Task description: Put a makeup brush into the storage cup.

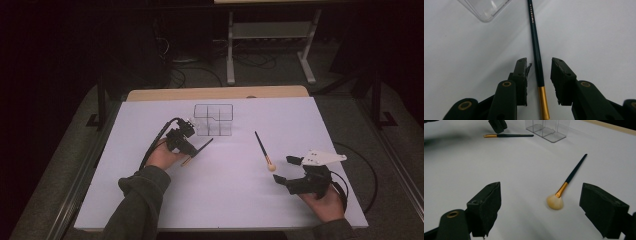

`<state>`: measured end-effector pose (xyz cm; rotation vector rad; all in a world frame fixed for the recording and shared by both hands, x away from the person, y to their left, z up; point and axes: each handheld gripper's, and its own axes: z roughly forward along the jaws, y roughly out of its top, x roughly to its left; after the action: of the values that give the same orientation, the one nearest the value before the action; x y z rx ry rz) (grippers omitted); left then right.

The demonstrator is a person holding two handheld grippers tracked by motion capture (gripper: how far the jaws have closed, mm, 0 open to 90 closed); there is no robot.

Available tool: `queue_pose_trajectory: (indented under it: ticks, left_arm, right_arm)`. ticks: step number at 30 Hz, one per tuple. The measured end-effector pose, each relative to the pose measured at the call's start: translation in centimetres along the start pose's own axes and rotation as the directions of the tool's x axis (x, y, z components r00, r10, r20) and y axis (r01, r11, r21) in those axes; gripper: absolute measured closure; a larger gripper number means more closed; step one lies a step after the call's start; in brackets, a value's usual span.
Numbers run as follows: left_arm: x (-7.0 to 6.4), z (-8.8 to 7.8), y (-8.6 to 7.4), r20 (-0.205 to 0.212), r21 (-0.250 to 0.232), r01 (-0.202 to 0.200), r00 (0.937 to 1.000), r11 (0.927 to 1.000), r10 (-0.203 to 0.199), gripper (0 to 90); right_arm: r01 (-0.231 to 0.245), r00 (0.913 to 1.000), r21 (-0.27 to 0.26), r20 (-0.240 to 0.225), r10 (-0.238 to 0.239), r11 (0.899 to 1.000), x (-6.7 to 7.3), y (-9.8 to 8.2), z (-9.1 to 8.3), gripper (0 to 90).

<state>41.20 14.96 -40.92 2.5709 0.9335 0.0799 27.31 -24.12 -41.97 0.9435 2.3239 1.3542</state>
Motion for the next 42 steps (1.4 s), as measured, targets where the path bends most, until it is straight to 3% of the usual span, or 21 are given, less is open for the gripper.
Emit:
queue_pose_trajectory:
  ticks: [8,14,26,42]
  left_arm:
    - [-0.2,0.6,0.1,-0.012,0.029,0.001,0.9999,0.9996,-0.001,73.0]
    - [-0.2,1.0,0.2,-0.033,0.07,-0.027,0.999,0.9972,0.03,77.0]
    - [-0.7,1.2,0.5,-0.074,0.098,-0.031,0.9965,0.9947,0.038,82.8]
    - [-0.6,1.2,0.4,-0.064,0.086,-0.02,0.9977,0.9961,0.025,83.1]
  right_arm:
    - [-0.005,1.0,-0.005,0.005,0.005,1.0,0.0,-0.1,-0.3,16.5]
    - [-0.002,1.0,0.001,0.002,0.002,1.0,0.0,0.0,-0.1,16.4]
    - [0.005,1.0,-0.005,0.008,-0.005,1.0,0.1,0.0,-0.3,16.4]
    - [0.003,0.9999,0.006,0.01,-0.003,1.0,0.2,-0.1,-0.1,16.5]
